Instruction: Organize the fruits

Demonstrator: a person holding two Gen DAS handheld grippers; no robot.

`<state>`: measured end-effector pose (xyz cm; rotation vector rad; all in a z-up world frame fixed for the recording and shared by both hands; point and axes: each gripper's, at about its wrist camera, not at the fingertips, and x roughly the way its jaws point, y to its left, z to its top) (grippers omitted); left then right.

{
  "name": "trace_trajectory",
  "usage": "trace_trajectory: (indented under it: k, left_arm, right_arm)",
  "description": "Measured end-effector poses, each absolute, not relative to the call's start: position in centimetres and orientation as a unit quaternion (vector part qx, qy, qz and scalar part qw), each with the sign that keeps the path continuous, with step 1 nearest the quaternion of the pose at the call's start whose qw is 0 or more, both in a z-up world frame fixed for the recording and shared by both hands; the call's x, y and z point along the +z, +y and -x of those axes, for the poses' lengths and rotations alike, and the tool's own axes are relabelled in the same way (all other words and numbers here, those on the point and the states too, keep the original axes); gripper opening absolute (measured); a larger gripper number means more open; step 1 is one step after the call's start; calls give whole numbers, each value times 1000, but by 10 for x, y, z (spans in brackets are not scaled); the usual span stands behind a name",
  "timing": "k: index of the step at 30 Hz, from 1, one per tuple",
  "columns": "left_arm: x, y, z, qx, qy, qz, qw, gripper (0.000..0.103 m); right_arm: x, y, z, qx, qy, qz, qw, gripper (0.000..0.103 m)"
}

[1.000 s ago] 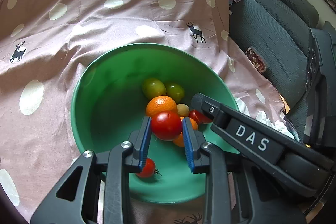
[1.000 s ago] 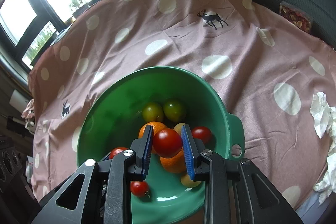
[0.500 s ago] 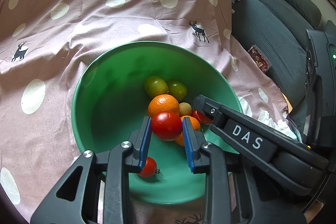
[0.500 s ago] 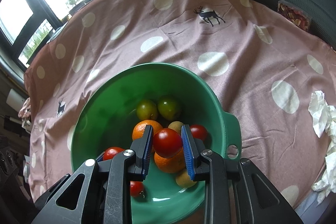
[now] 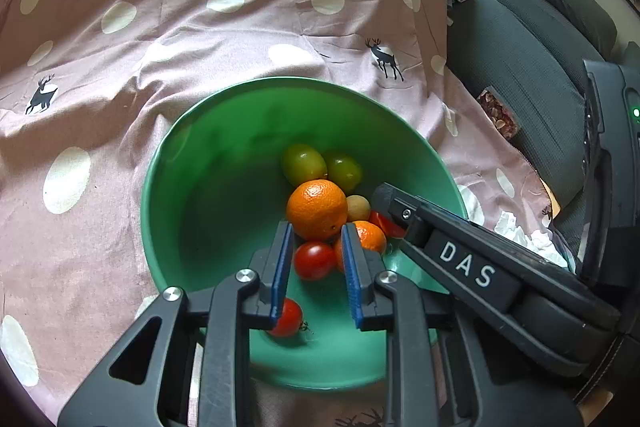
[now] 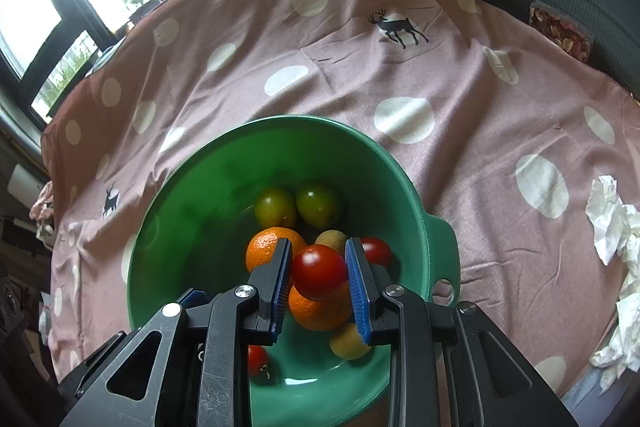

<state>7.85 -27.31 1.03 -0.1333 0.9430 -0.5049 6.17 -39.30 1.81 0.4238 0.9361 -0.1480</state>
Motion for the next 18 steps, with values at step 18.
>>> trace_trajectory:
  k: [18]
  left_arm:
    - [23,-270,-68,-250,439,62,861,38]
  right_arm:
    - [23,-397,-58,-66,430,-218,874,43]
